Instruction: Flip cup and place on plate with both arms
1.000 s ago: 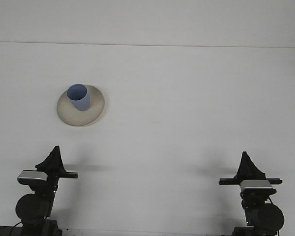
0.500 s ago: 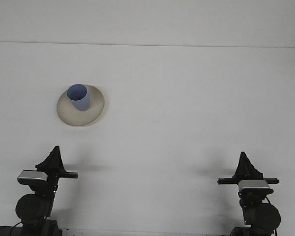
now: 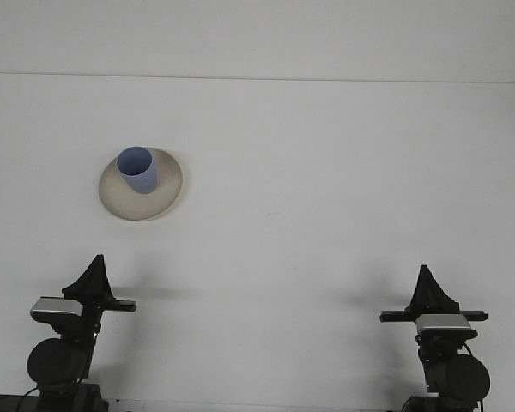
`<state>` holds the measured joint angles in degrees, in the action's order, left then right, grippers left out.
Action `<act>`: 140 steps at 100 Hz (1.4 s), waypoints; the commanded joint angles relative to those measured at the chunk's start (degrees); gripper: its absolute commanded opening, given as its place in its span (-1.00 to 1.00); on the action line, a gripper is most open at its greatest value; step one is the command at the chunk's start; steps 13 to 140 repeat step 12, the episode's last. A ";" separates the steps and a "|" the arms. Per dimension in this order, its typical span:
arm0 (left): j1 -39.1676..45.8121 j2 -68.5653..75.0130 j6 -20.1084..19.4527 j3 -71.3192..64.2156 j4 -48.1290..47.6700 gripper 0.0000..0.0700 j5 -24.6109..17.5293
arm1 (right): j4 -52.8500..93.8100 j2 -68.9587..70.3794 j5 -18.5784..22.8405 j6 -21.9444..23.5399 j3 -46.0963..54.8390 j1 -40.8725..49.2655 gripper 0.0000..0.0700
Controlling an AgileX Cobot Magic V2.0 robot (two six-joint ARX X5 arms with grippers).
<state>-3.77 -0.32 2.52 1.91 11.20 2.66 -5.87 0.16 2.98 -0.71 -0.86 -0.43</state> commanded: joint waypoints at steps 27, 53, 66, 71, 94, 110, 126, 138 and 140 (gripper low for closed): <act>0.00 0.09 0.04 -1.11 0.85 -0.97 -0.09 | -0.59 -0.09 0.00 -0.15 0.15 -0.02 -1.00; 0.00 0.09 0.04 -1.11 0.85 -0.97 -0.09 | -0.59 -0.09 0.00 -0.15 0.15 -0.02 -1.00; 0.00 0.09 0.04 -1.11 0.85 -0.97 -0.09 | -0.59 -0.09 0.00 -0.15 0.15 -0.02 -1.00; 0.00 0.09 0.04 -1.11 0.85 -0.97 -0.09 | -0.59 -0.09 0.00 -0.15 0.15 -0.02 -1.00; 0.00 0.09 0.04 -1.11 0.85 -0.97 -0.09 | -0.59 -0.09 0.00 -0.15 0.15 -0.02 -1.00; 0.00 0.09 0.04 -1.11 0.85 -0.97 -0.09 | -0.59 -0.09 0.00 -0.15 0.15 -0.02 -1.00; 0.00 0.09 0.04 -1.11 0.85 -0.97 -0.09 | -0.59 -0.09 0.00 -0.15 0.15 -0.02 -1.00; 0.00 0.09 0.04 -1.11 0.85 -0.97 -0.09 | -0.59 -0.09 0.00 -0.15 0.15 -0.02 -1.00; 0.00 0.09 0.04 -1.11 0.85 -0.97 -0.09 | -0.59 -0.09 0.00 -0.15 0.15 -0.02 -1.00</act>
